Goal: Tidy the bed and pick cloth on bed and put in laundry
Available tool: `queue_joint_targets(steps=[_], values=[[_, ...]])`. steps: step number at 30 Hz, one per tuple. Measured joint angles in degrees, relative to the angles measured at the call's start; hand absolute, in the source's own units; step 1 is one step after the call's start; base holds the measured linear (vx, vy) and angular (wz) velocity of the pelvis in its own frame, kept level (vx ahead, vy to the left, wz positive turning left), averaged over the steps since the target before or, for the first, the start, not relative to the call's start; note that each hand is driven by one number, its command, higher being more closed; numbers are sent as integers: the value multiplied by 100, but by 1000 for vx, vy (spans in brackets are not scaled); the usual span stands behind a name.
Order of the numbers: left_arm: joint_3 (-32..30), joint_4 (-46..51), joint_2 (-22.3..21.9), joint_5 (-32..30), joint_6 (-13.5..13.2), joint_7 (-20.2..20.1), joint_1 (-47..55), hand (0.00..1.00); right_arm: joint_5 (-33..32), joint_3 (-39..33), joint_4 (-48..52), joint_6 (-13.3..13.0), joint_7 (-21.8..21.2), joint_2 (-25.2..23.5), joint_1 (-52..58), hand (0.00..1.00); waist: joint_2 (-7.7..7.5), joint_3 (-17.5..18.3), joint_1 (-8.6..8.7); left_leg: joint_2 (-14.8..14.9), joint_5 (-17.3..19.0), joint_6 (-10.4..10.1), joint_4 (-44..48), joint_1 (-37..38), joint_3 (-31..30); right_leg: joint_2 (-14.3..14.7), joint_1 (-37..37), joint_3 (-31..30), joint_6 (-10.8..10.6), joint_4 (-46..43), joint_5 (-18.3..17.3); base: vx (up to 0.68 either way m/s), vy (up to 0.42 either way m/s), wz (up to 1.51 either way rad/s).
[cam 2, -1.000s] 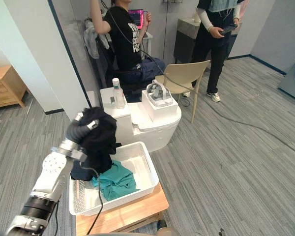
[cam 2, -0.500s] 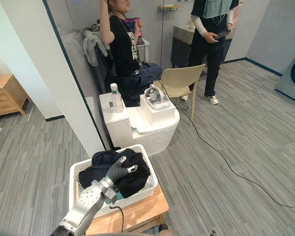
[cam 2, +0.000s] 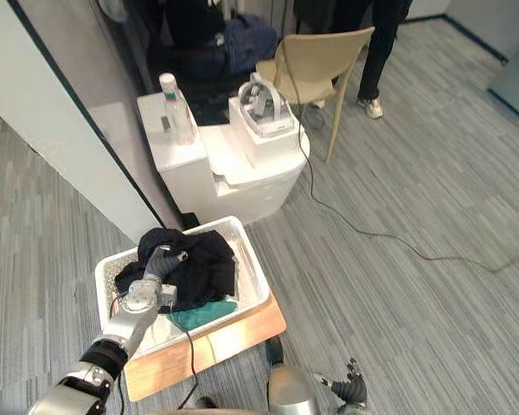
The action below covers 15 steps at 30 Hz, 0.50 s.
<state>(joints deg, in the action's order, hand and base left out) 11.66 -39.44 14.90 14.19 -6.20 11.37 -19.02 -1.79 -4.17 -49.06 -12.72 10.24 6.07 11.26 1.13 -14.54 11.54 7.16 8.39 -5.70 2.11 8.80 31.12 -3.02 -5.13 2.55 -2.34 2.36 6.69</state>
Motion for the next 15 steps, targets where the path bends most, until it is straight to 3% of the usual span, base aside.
queue_joint_targets(steps=[1, 5, 8, 15], values=[[-32, -65, -3, -11, 71, 0, -75, 0, -30, 50, 59, 0, 0, 4, -37, 0, 13, -81, 5, 0, 1, -2, 61, -4, 7, -14, -20, -7, 3, -69, -4, -15, 12, -4], [-53, -333, -21, -19, 527, -414, -124, 0, -85, 194, 165, -1, 10, 94, -39, 0, 33, -217, 55, -5, 64, -37, 305, -98, 8, -94, -43, -9, -3, -142, -47, -36, 4, 1], [-53, -526, -71, -15, 701, -576, -32, 0, -83, 265, 180, 15, 11, 143, -59, 0, 52, -263, 73, 25, 158, -24, 454, -171, 4, -103, -58, -8, -12, -146, -53, -75, -12, 2], [-70, -518, -146, 34, 674, -651, 251, 0, -79, 272, 191, 80, 5, 204, -140, 0, 134, -309, 139, 69, 340, 62, 549, -188, -13, -90, -31, -1, -30, -145, -63, -123, -36, 3]])
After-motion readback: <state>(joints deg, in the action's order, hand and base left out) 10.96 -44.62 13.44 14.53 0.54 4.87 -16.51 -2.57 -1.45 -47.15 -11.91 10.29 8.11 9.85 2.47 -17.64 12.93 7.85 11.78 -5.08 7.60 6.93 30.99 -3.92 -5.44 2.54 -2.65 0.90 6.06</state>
